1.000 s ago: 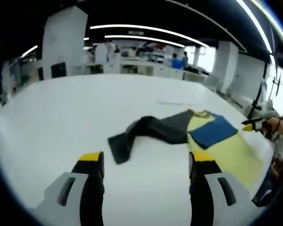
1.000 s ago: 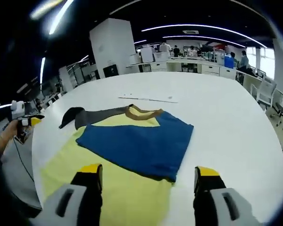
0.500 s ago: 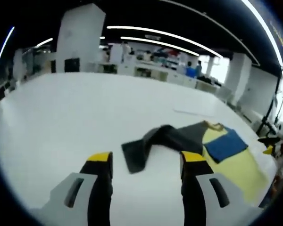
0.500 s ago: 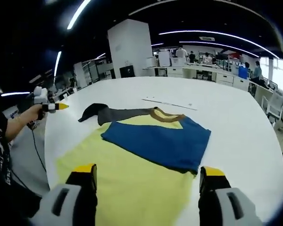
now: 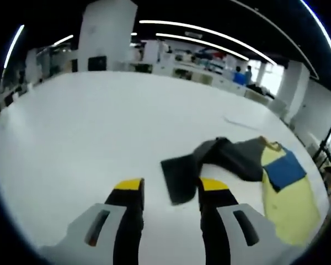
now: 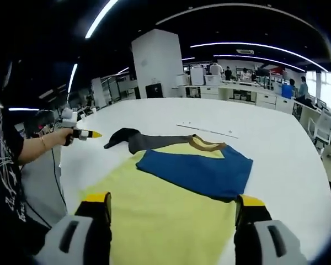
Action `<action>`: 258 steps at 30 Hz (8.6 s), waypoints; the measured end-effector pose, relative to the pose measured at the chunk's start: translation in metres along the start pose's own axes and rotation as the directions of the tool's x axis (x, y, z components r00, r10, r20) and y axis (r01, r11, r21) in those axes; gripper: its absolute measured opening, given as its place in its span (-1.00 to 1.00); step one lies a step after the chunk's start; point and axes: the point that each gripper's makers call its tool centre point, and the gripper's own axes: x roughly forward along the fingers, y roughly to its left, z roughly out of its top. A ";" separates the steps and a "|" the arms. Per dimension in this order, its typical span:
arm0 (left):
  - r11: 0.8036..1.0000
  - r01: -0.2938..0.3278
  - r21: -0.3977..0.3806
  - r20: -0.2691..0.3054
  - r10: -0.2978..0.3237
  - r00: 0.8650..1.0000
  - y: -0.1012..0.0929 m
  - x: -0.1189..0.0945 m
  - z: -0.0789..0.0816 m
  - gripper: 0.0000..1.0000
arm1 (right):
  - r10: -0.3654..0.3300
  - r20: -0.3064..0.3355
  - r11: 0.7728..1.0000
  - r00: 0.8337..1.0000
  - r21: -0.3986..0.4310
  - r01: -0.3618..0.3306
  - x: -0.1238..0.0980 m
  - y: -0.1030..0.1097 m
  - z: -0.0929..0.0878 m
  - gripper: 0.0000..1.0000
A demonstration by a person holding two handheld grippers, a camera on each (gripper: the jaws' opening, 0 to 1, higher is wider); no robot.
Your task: Fold the garment on the visible template until the final outline fits inside the template.
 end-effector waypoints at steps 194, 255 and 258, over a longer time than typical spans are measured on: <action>0.875 0.006 0.485 -0.074 0.034 0.997 0.035 0.093 0.028 -0.90 | -0.192 -0.077 0.976 0.978 0.091 0.198 -0.024 -0.017 -0.014 0.61; 0.984 -0.103 0.148 -0.193 0.131 0.972 0.065 0.019 -0.018 -0.97 | -0.155 -0.058 0.983 0.986 0.092 0.160 -0.023 -0.002 -0.017 0.64; 0.984 -0.104 0.144 -0.197 0.132 0.971 0.065 0.017 -0.020 -0.97 | -0.150 -0.066 0.984 0.987 0.092 0.155 -0.023 0.000 -0.017 0.67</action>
